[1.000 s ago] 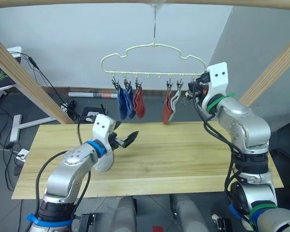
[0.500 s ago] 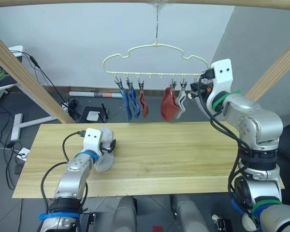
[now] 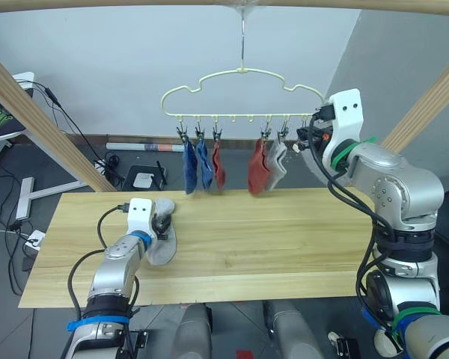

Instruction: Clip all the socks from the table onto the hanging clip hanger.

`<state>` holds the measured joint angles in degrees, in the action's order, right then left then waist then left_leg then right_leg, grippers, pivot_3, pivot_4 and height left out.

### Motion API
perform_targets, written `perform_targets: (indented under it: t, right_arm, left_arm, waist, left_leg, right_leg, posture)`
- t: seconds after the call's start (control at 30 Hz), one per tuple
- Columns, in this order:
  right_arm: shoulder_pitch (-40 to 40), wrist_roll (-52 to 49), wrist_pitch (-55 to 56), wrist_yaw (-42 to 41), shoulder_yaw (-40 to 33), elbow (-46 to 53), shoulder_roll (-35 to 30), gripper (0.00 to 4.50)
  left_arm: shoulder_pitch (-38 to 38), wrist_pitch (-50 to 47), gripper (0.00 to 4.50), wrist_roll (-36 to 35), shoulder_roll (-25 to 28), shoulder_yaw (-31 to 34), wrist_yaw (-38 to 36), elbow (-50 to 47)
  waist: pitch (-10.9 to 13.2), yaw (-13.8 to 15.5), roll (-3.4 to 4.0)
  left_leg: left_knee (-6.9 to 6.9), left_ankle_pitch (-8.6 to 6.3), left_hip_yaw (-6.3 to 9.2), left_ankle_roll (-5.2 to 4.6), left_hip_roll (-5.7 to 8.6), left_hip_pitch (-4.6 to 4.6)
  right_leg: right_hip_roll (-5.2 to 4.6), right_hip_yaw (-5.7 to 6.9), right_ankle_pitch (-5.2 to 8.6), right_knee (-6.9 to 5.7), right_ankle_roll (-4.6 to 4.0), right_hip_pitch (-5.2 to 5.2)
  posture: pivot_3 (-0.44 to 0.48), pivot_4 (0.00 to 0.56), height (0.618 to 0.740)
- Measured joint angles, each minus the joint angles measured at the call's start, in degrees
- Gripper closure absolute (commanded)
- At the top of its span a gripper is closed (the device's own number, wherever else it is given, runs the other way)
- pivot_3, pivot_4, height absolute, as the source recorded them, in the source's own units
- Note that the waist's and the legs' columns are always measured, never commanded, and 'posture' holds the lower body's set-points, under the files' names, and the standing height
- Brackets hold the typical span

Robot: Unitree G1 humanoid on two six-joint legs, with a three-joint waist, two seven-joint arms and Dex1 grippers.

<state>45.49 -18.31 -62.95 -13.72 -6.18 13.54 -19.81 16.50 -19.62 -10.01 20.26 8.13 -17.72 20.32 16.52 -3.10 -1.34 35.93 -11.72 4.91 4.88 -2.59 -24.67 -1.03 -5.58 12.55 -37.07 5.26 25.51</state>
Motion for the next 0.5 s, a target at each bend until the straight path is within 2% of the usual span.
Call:
perform_targets:
  t: [0.17,0.33,0.5]
  right_arm:
    - [0.75,-1.55,-2.14,0.10,-2.29,-0.12,0.19,4.50]
    - [3.57,-3.84,-7.43,1.01,-6.96,-1.14,1.02,4.50]
    - [12.06,-5.61,-21.14,5.72,-19.99,-5.07,7.52,4.50]
  left_arm:
    - [-2.00,-0.48,4.48,-0.05,-2.64,-2.31,-1.11,-4.48]
    - [-5.37,-2.45,4.48,-0.42,-4.75,-5.95,-3.48,-11.29]
    - [-5.61,-2.37,4.48,-1.20,-9.39,-13.81,-6.42,-24.83]
  waist:
    - [0.00,0.01,0.00]
    - [0.01,-0.04,-0.01]
    - [0.02,0.17,0.01]
  left_leg:
    - [-0.01,0.00,0.00,0.00,0.01,-0.01]
    - [-0.02,0.00,0.02,0.00,-0.01,-0.02]
    - [0.05,0.00,-0.01,0.00,0.03,-0.06]
  right_leg:
    - [-0.01,-0.01,-0.01,0.04,-0.01,0.00]
    - [0.01,0.01,-0.01,0.02,-0.03,0.02]
    - [-0.02,-0.02,-0.15,0.06,-0.19,-0.01]
  posture:
    - [-0.042,0.289,0.740]
    - [-0.042,0.289,0.740]
    - [-0.079,0.291,0.740]
